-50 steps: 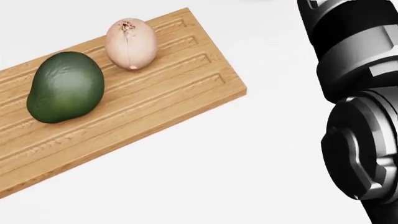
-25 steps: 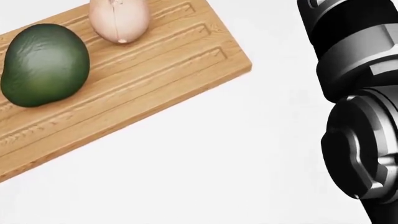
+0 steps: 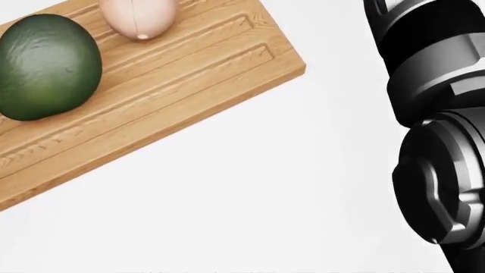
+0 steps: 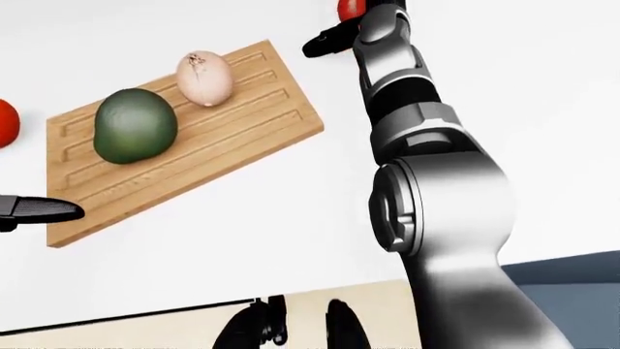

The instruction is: Place the avocado, onion, tomato and bell pepper on the cutting board.

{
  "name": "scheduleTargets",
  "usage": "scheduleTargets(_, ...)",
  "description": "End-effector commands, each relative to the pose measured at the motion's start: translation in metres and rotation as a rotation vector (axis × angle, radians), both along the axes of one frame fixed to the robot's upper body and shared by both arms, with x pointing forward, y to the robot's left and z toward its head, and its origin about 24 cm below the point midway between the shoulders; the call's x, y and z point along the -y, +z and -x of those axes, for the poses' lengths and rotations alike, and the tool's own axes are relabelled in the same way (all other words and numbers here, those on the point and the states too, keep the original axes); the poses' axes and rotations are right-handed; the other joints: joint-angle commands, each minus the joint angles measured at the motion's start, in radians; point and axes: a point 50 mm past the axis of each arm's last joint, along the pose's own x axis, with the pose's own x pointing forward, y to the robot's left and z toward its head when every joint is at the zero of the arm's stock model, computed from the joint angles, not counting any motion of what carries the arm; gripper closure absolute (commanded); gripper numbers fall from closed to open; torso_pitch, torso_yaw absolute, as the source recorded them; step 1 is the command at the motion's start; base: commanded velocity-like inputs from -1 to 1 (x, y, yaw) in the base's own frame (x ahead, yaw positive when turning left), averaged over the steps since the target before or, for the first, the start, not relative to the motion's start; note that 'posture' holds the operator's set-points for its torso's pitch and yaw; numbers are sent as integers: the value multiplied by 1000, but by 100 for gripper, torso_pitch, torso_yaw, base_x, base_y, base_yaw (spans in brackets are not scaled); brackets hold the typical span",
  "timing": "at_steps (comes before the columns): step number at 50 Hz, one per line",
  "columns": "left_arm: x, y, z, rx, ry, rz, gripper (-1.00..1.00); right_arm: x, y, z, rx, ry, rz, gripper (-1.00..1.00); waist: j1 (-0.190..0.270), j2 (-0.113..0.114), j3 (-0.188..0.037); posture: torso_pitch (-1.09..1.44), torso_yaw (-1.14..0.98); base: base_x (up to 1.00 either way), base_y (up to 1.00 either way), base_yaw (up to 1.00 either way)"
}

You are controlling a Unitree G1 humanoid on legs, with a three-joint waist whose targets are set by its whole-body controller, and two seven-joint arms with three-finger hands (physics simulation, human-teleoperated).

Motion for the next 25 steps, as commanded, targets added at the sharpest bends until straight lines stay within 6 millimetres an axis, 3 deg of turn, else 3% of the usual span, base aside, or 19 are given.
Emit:
scheduleTargets(1, -2, 8, 6, 65, 24, -19, -100, -3, 25, 6, 86, 4, 12, -100, 2, 4, -45, 52, 0, 0, 0, 0)
scheduleTargets(15, -4, 11, 6, 67, 28, -23, -100, -2, 19, 5, 65, -23, 11, -100, 5, 1, -46, 52, 0, 0, 0, 0)
scheduleTargets(18, -4, 11, 5, 69, 29, -24, -100, -1, 18, 5, 63, -24, 11, -72, 6, 1, -47, 52, 0, 0, 0, 0)
scheduleTargets(25, -3, 10, 6, 67, 29, -26, -100, 0, 19, 5, 66, -26, 19, -49, 5, -1, -49, 52, 0, 0, 0, 0)
